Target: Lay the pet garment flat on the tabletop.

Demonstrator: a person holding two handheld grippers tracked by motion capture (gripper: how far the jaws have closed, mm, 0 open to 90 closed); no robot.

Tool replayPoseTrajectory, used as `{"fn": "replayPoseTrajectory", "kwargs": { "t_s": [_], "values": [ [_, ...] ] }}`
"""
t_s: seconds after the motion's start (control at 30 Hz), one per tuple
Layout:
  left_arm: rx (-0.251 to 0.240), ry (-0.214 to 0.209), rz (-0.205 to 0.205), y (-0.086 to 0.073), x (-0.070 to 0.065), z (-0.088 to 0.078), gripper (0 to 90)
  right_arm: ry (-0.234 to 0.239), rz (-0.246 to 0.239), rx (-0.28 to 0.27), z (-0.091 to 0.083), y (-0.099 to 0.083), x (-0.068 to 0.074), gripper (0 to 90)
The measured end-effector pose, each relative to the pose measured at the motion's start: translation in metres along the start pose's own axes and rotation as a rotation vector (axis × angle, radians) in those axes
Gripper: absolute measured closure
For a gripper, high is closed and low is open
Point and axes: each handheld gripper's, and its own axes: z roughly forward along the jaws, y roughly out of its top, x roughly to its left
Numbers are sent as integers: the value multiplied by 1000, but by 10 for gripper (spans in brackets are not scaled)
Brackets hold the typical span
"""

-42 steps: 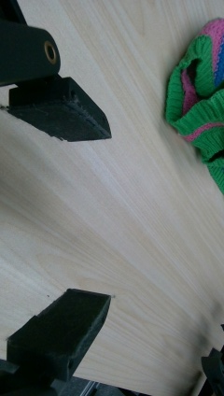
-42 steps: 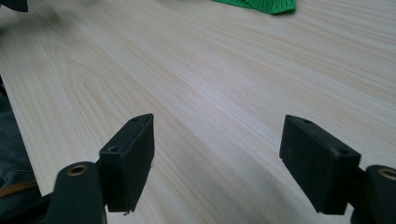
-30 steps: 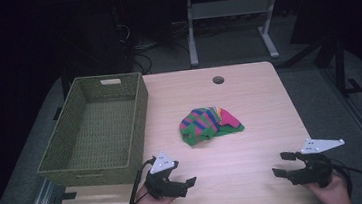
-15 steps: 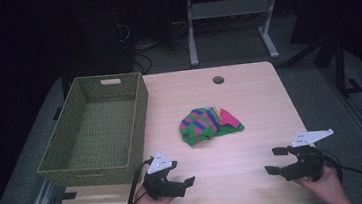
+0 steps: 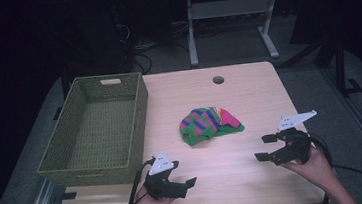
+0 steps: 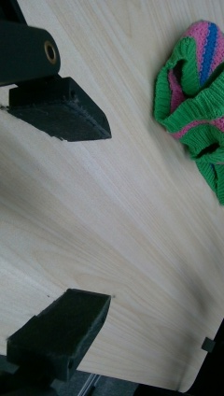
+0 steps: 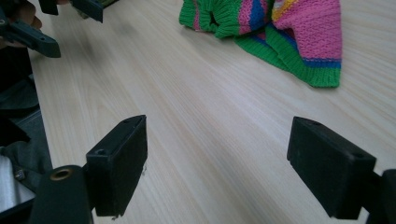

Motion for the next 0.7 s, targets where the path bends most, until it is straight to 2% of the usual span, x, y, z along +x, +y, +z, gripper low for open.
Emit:
{"fn": "replayPoseTrajectory", "kwargs": {
  "t_s": [0.07, 0.17, 0.27, 0.3, 0.33, 0.4, 0.5, 0.67, 0.7],
  "values": [
    [-9, 0, -12, 0, 0, -1, 167, 3, -1, 15, 3, 5, -2, 198],
    [-9, 1, -6, 0, 1, -1, 167, 11, -15, 26, 6, 13, -3, 197],
    [-13, 1, -5, 1, 2, -1, 167, 26, -46, 19, 6, 33, -5, 198],
    [-13, 1, -5, 1, 2, -1, 167, 26, -46, 19, 6, 33, -5, 198],
    [-18, 0, -14, 0, 1, -1, 167, 24, -58, 26, 7, 43, -6, 198],
    [-17, -1, -14, 0, 1, -1, 167, 27, -58, 25, 10, 53, -7, 198],
    [-5, 5, 11, 1, 0, -2, 166, 26, -64, 26, 14, 66, -10, 199],
    [-10, 3, 10, 1, -1, -2, 167, 33, -59, 42, 24, 79, -13, 201],
    [-16, 4, 7, 1, -1, -2, 167, 35, -65, 52, 29, 87, -15, 205]
  ]
}}
